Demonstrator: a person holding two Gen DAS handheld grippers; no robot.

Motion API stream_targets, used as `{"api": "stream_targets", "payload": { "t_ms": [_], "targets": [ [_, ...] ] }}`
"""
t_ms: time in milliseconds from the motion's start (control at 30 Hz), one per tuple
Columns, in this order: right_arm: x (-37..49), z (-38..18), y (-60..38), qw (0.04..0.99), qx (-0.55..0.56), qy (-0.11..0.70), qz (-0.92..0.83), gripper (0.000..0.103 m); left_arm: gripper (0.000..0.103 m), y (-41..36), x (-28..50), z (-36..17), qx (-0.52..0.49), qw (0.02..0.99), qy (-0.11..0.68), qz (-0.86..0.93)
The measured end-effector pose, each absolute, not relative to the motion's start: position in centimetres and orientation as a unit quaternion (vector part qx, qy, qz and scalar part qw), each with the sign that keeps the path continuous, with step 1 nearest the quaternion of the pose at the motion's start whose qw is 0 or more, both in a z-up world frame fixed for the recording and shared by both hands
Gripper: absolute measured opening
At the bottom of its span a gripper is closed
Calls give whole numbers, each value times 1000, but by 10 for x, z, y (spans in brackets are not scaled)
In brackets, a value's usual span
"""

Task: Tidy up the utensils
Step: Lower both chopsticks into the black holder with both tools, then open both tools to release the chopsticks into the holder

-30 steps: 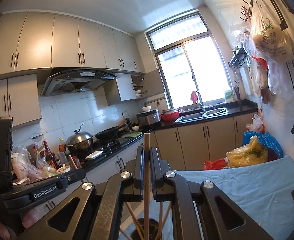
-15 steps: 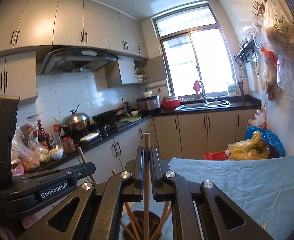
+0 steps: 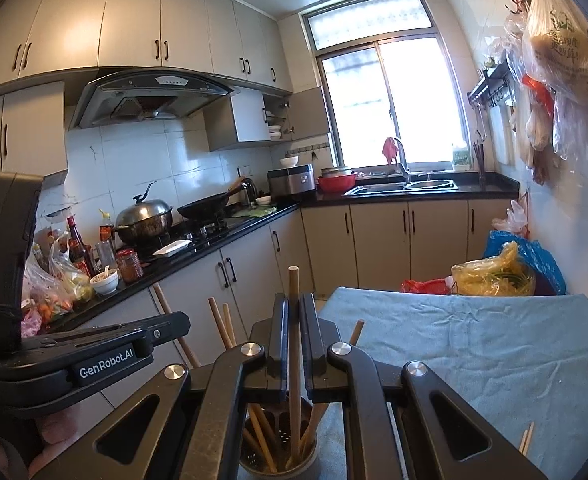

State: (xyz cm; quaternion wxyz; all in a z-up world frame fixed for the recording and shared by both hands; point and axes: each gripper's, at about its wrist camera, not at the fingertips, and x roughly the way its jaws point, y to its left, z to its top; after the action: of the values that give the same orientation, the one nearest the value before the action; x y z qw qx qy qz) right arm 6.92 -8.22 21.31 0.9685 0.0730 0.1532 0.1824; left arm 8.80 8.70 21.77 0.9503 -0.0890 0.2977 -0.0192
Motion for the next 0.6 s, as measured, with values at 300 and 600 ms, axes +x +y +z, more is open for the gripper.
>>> {"api": "stream_targets", "payload": {
  "t_ms": [300, 600],
  "targets": [
    [51, 233, -95, 967, 90, 137, 197, 7, 6, 82, 73, 229, -92, 954, 284, -23],
    [6, 234, -146, 965, 134, 132, 186, 7, 9, 57, 21, 239, -70, 964, 253, -44]
  ]
}}
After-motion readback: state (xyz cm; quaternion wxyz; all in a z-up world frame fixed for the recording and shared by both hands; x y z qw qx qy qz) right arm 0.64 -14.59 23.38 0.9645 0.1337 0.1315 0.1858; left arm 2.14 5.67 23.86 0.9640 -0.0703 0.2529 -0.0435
